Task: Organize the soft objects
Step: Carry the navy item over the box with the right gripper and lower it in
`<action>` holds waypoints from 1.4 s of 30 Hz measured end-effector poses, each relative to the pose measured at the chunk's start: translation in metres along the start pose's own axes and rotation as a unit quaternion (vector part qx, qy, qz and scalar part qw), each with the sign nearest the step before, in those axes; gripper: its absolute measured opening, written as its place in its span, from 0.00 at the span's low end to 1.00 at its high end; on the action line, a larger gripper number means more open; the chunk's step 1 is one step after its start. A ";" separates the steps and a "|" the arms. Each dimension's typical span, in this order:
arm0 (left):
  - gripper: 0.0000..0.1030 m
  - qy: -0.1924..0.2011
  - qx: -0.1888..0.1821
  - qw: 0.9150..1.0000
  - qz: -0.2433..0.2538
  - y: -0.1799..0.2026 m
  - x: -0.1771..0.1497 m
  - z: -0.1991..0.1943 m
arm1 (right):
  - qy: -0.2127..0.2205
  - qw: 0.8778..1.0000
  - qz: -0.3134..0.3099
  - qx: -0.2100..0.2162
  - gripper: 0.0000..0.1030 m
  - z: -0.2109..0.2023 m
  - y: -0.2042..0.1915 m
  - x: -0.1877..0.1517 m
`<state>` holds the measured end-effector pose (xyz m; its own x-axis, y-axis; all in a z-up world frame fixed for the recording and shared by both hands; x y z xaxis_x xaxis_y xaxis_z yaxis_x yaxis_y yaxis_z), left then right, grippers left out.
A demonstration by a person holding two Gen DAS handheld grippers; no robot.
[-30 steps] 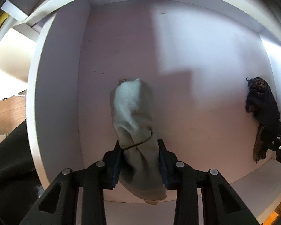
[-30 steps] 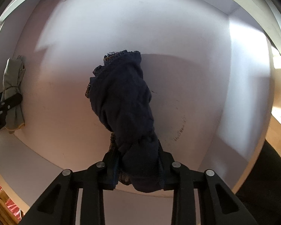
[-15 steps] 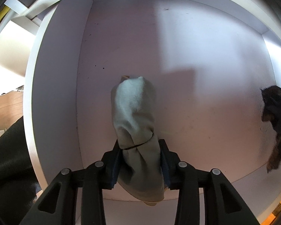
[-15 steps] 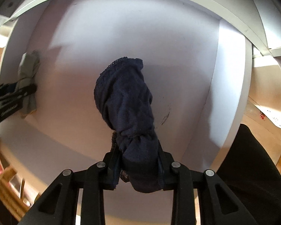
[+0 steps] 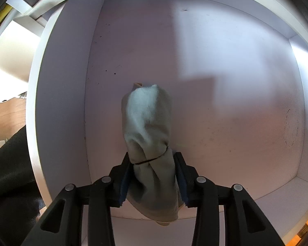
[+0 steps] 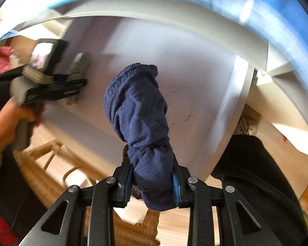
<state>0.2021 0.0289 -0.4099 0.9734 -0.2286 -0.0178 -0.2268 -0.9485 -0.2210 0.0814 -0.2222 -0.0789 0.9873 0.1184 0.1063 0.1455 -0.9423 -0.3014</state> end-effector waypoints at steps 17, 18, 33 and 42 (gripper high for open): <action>0.48 -0.005 -0.007 1.000 0.003 0.001 0.001 -0.004 | 0.133 0.981 -0.118 -0.077 0.29 -0.211 -0.033 0.038; 0.48 -0.005 -0.007 1.000 0.003 0.001 0.001 -0.005 | 0.141 0.979 -0.117 -0.084 0.29 -0.220 -0.033 0.049; 0.48 -0.007 -0.011 1.000 0.002 0.003 0.000 -0.001 | 0.202 0.977 0.055 -0.034 0.29 -0.213 -0.030 0.155; 0.48 -0.008 -0.014 1.000 0.002 0.001 0.001 0.000 | 0.180 0.974 0.139 -0.003 0.28 -0.166 -0.019 0.184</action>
<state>0.2026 0.0280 -0.4105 0.9727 -0.2295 -0.0345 -0.2317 -0.9533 -0.1936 0.2499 -0.2342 0.1040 0.9014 -0.2585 0.3473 -0.1261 -0.9242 -0.3606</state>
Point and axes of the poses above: each gripper's, at about its wrist camera, not at the fingertips, and z roughly the way its jaws point, y to its right, x to its top, the point moved 5 cm from there along z, roughly the way its jaws point, and after that the axes turned 10 degrees about x, right-handed, at the moved point
